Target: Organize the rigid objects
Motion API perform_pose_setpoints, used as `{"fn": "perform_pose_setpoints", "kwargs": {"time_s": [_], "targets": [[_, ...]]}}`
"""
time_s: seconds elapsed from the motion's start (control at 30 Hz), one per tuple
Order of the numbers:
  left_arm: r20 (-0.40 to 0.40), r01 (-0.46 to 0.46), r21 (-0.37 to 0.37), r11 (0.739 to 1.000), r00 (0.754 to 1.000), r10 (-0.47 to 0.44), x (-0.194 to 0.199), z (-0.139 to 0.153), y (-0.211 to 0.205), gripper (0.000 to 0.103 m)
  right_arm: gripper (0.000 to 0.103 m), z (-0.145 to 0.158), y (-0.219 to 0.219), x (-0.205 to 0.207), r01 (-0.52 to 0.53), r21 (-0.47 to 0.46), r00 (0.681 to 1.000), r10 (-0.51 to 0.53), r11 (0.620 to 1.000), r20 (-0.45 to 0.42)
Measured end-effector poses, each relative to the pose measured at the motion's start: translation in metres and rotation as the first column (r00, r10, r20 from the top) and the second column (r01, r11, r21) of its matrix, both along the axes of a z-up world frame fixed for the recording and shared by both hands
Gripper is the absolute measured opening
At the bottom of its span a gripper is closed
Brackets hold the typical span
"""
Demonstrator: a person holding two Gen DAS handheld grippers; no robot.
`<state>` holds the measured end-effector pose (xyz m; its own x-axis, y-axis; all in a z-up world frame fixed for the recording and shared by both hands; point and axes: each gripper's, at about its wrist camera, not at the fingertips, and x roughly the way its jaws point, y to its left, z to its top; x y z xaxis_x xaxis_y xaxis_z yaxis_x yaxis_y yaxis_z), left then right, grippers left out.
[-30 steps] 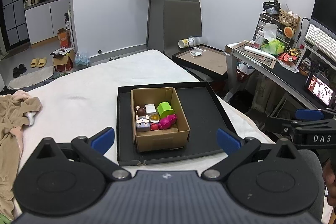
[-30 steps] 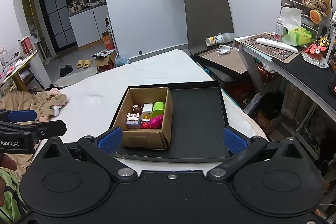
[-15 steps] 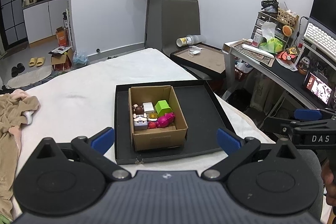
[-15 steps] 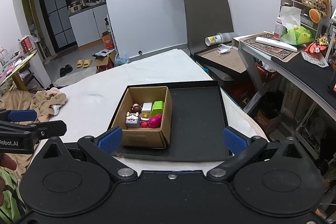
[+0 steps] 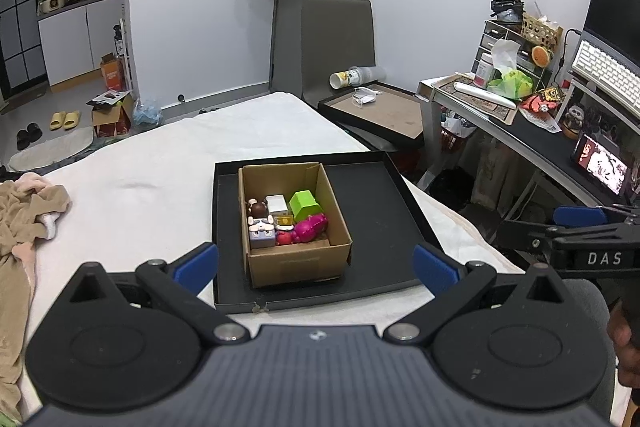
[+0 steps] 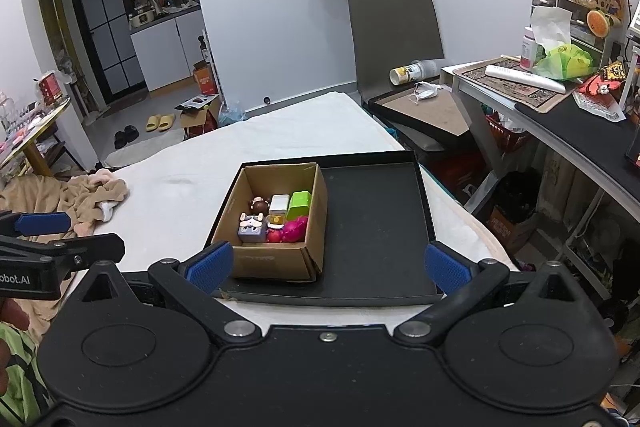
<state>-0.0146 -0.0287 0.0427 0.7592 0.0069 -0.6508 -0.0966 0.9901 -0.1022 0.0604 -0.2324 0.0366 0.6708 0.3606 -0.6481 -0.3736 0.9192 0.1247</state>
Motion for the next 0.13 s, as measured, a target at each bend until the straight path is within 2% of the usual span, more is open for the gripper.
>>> {"fn": "perform_pose_setpoints", "kwargs": {"time_s": [0.13], "targets": [[0.004, 0.007, -0.001, 1.000, 1.000, -0.007, -0.0004, -0.0011, 0.0008, 0.103, 0.103, -0.0034, 0.0003, 0.0009, 0.003, 0.005, 1.000, -0.003, 1.000, 0.001]]}}
